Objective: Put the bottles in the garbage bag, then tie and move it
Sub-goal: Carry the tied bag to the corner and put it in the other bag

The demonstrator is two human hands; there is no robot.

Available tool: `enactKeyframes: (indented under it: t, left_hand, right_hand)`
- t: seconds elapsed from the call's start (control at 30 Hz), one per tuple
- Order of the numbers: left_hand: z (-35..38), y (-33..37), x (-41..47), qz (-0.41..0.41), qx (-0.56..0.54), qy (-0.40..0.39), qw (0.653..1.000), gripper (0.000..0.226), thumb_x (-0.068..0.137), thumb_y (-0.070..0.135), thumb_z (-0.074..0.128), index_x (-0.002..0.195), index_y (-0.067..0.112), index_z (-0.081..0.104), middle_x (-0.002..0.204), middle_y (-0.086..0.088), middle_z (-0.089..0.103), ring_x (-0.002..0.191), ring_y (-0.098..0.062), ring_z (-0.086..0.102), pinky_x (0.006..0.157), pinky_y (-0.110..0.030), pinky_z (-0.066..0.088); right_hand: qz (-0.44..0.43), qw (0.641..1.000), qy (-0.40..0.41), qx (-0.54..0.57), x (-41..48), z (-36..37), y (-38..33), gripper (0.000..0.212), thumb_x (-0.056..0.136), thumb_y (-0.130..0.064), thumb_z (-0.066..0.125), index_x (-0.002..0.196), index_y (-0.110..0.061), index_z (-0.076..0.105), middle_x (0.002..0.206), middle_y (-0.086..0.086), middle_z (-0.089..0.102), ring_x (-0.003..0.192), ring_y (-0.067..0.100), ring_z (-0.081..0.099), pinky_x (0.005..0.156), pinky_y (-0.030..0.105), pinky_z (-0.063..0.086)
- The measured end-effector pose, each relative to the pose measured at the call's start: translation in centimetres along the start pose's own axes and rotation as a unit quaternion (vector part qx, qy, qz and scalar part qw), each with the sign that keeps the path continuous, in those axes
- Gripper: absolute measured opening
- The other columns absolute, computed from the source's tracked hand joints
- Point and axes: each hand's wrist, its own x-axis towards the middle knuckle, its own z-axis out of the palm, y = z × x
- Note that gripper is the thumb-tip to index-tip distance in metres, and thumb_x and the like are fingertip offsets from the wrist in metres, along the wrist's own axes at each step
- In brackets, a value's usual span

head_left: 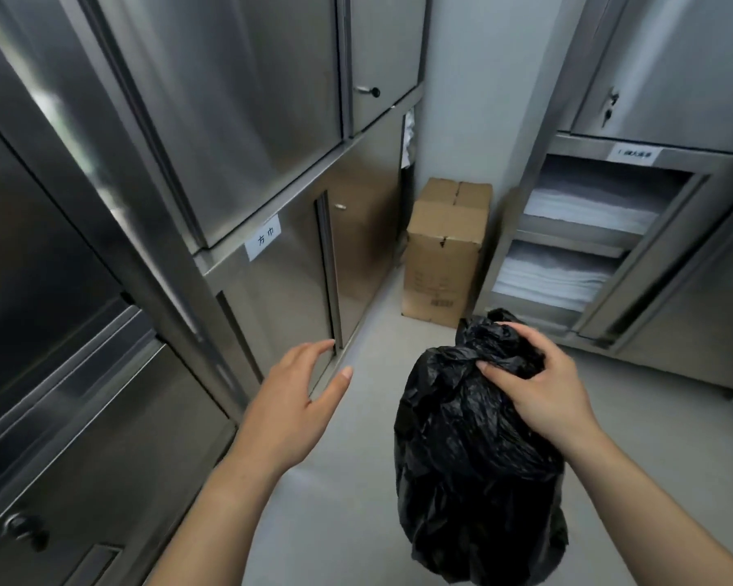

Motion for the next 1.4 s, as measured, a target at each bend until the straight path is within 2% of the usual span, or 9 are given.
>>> enactKeyframes:
  t: [0.07,0.13,0.2,0.33,0.7,0.93,1.0,1.23,1.4]
  left_hand:
    - [-0.8,-0.9,3.6,0.028,0.010,-0.018,0.999,0.051,0.088,0.054,0.042,0.133,0.031,0.042,0.138,0.011,0.045,0.126,-0.006,0.040,0.093,-0.019,0.028]
    - [-1.0,-1.8,6.5,0.054,0.021,-0.038,0.998,0.051,0.088,0.053,0.043,0.133,0.029,0.043,0.136,0.010,0.046,0.125,-0.008,0.042,0.093,-0.018,0.028]
    - [-1.0,-2.5,9.1,0.074,0.039,-0.060,0.995,0.052,0.088,0.055,0.042,0.133,0.029,0.043,0.135,0.011,0.046,0.125,-0.008,0.042,0.093,-0.019,0.031]
    - [-0.1,-2.4,15.5,0.099,0.064,-0.112,0.987,0.056,0.089,0.057,0.039,0.137,0.029,0.038,0.141,0.009,0.041,0.129,-0.010,0.038,0.101,-0.026,0.034]
    - [4.8,-2.0,33.1,0.121,0.150,-0.133,0.972,0.057,0.088,0.060,0.035,0.137,0.029,0.038,0.140,0.008,0.043,0.126,-0.012,0.042,0.100,-0.027,0.037]
    - [7.3,0.9,44.3,0.127,0.190,-0.100,0.969,0.057,0.089,0.059,0.036,0.136,0.027,0.039,0.136,0.005,0.047,0.116,-0.014,0.052,0.098,-0.034,0.041]
    - [8.1,0.9,45.8,0.118,0.200,-0.113,0.966,0.058,0.089,0.059,0.036,0.137,0.027,0.039,0.137,0.005,0.047,0.122,-0.015,0.048,0.101,-0.038,0.041]
    - [9.9,1.9,55.1,0.143,0.190,-0.113,0.965,0.058,0.089,0.058,0.036,0.136,0.026,0.039,0.136,0.005,0.048,0.123,-0.015,0.046,0.100,-0.039,0.042]
    - [12.4,1.9,62.7,0.169,0.139,-0.132,0.967,0.056,0.089,0.056,0.039,0.136,0.026,0.040,0.136,0.006,0.047,0.122,-0.013,0.046,0.097,-0.032,0.043]
  right_hand:
    - [0.003,0.999,0.039,0.012,2.5,0.8,-0.3,0.043,0.069,-0.016,0.080,0.102,-0.039,0.062,0.105,-0.019,0.064,0.100,0.004,0.061,0.089,0.022,0.044]
    - [0.003,0.998,0.062,0.021,4.2,1.7,-0.4,0.043,0.068,-0.015,0.080,0.105,-0.032,0.063,0.104,-0.016,0.066,0.098,0.003,0.062,0.085,0.014,0.045]
    - [0.005,0.996,0.083,0.029,5.9,2.1,-0.7,0.042,0.067,-0.015,0.081,0.100,-0.035,0.064,0.101,-0.018,0.066,0.091,-0.008,0.062,0.075,0.002,0.044]
    - [0.006,0.990,0.137,0.040,10.9,1.6,-1.7,0.042,0.068,-0.012,0.081,0.098,-0.034,0.062,0.097,-0.022,0.063,0.080,-0.022,0.057,0.067,-0.004,0.039]
    - [-0.018,0.988,0.122,0.092,27.4,1.7,-0.8,0.044,0.069,-0.009,0.079,0.109,-0.019,0.063,0.102,-0.008,0.068,0.087,-0.009,0.063,0.072,0.002,0.044]
    - [-0.064,0.990,0.100,0.076,39.9,-0.8,-1.9,0.043,0.068,-0.012,0.079,0.105,-0.026,0.063,0.098,-0.019,0.066,0.088,-0.012,0.061,0.074,0.001,0.043]
    - [-0.072,0.991,0.086,0.070,42.3,-0.7,-1.8,0.042,0.068,-0.010,0.079,0.100,-0.031,0.062,0.098,-0.019,0.066,0.087,-0.012,0.061,0.074,0.001,0.042]
    - [-0.096,0.987,0.117,0.054,52.1,-1.6,-3.0,0.044,0.069,-0.004,0.078,0.107,-0.021,0.062,0.097,-0.015,0.065,0.083,-0.016,0.059,0.080,0.002,0.042]
    - [-0.098,0.983,0.154,0.038,57.4,-2.2,-2.8,0.042,0.070,-0.002,0.076,0.105,-0.020,0.061,0.095,-0.015,0.065,0.081,-0.016,0.059,0.078,0.002,0.041]
